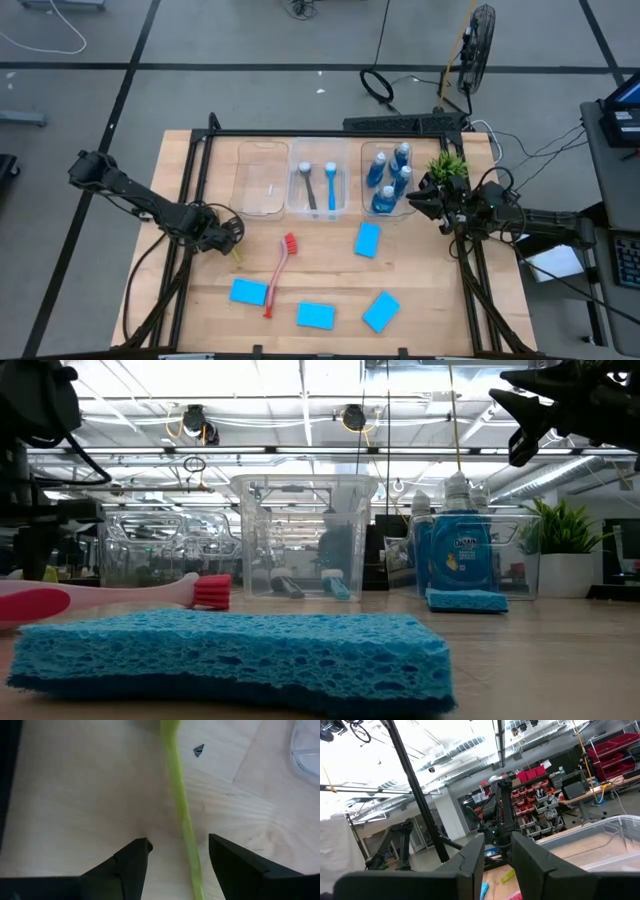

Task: Pick & Place Kitchen Sink Supplies
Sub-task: Put the yellow green dishwashing brush into the transparent white bin

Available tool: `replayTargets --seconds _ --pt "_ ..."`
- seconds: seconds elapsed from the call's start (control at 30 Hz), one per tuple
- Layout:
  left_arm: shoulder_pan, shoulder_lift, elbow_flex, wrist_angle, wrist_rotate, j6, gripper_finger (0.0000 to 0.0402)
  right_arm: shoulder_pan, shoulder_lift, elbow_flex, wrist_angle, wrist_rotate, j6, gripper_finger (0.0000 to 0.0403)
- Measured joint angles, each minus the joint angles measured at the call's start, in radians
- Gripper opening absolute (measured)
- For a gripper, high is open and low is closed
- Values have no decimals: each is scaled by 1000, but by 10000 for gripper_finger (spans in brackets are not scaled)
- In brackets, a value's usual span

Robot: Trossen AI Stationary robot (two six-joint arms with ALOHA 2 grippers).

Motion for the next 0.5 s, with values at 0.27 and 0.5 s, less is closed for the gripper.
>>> replayTargets --seconds 0.27,0.5 --pt "1 2 -2 3 58 39 214 0 0 0 -5 4 12 86" --pt "1 3 -4 -15 172 53 196 0 0 0 -14 6 12 86"
